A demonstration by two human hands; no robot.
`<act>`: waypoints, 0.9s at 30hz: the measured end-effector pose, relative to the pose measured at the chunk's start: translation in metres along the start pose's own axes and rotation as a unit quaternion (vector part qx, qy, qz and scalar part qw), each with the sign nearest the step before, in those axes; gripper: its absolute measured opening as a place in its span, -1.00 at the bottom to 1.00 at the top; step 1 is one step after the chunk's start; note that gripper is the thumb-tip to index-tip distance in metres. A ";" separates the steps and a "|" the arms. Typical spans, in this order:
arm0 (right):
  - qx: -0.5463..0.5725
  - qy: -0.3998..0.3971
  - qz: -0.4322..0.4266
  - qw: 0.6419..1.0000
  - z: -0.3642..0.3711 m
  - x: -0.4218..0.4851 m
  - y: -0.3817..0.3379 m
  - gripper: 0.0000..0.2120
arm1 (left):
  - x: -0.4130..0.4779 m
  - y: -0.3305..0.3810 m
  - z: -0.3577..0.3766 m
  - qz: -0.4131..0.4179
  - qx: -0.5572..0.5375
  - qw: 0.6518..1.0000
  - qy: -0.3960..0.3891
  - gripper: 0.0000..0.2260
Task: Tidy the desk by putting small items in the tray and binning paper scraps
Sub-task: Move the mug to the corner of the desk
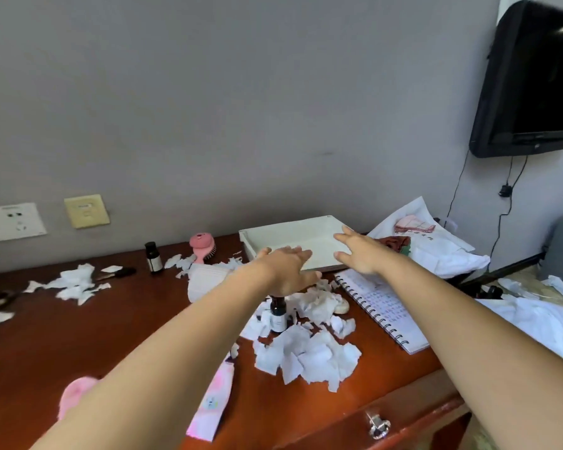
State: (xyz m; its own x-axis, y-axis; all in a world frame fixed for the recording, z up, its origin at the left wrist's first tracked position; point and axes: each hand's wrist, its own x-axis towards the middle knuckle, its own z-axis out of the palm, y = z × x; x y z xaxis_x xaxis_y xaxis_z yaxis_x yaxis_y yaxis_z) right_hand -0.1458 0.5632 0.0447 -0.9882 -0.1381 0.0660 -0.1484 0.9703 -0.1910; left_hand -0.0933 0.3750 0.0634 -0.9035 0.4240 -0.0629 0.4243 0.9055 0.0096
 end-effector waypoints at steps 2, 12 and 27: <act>0.013 0.000 -0.032 0.999 -0.006 0.008 -0.026 -0.44 | -0.014 -0.031 -0.012 -0.027 -0.019 0.999 0.023 -0.44; 0.037 -0.022 -0.166 0.985 -0.004 0.022 -0.170 -0.49 | -0.084 -0.162 -0.011 -0.151 -0.115 0.981 0.034 -0.44; -0.116 -0.167 -0.189 0.961 0.051 0.071 -0.232 -0.36 | -0.071 -0.197 0.085 -0.127 -0.289 0.949 0.014 -0.43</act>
State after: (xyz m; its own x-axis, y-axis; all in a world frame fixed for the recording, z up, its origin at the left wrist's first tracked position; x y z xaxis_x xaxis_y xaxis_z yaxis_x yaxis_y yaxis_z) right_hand -0.1832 0.3181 0.0436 -0.8282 -0.5072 -0.2383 -0.5244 0.8514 0.0101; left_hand -0.1076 0.1646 -0.0185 -0.9768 0.1840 -0.1094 0.0963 0.8340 0.5433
